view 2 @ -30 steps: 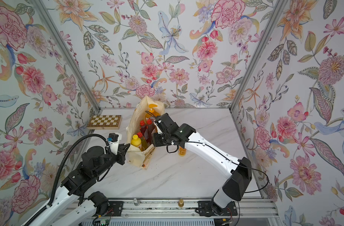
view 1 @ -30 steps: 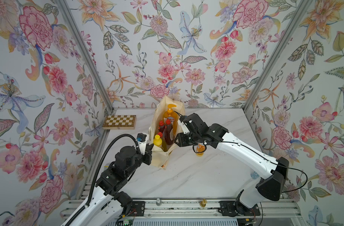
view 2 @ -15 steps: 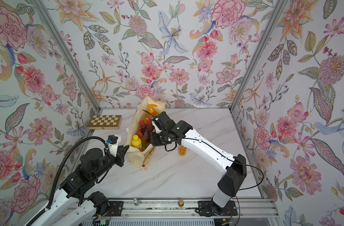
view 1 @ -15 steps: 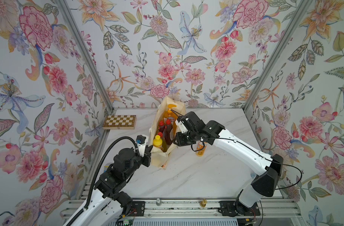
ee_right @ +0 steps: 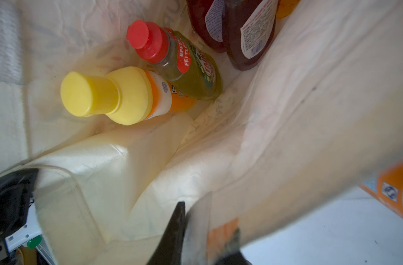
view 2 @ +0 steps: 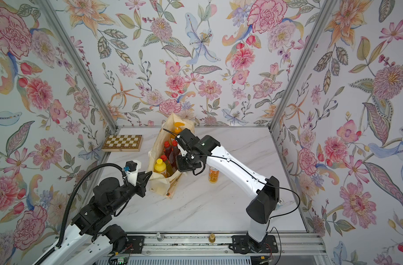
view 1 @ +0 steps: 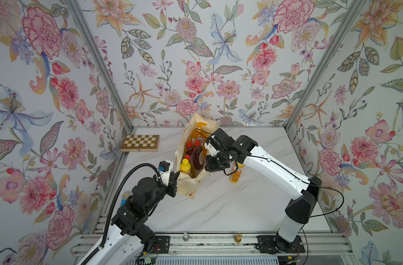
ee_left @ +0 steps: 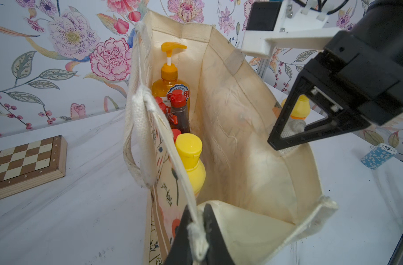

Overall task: Pack dish soap into the shopping bag
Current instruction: Adjust the shopping bag at the center of the board.

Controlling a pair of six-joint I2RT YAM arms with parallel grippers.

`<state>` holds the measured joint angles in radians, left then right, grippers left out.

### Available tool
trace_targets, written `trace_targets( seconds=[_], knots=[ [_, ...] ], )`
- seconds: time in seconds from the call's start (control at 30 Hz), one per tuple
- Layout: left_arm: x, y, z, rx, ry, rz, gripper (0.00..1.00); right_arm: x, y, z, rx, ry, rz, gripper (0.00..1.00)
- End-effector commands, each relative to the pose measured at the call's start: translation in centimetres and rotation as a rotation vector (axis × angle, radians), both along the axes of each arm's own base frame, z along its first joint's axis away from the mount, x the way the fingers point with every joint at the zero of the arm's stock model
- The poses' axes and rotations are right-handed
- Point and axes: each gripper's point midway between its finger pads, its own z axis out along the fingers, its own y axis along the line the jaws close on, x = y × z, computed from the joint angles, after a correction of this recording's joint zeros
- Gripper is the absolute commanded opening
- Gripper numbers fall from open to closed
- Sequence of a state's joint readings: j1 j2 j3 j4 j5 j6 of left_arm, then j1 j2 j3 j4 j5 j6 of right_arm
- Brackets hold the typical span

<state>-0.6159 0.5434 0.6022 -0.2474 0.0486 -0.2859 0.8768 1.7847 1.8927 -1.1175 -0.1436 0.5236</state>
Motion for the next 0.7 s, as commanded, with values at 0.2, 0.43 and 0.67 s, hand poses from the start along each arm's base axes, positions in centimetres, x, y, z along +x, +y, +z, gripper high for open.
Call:
trace_targets(
  seconds=[0.2,0.43,0.67],
  knots=[
    [-0.6,-0.2,-3.1,0.091,0.093,-0.032,0.00,-0.3,-2.3,1.2,-0.105,-0.019,-0.024,0.10],
    [-1.0,-0.4,-2.7,0.084,0.072,-0.059,0.00,0.4,-2.4,4.0,-0.061,-0.089,-0.082,0.34],
    [-1.1,-0.9,-3.0,0.086,0.077,-0.085,0.00,1.9,-3.0,9.5,0.049,-0.203,-0.157,0.54]
  ],
)
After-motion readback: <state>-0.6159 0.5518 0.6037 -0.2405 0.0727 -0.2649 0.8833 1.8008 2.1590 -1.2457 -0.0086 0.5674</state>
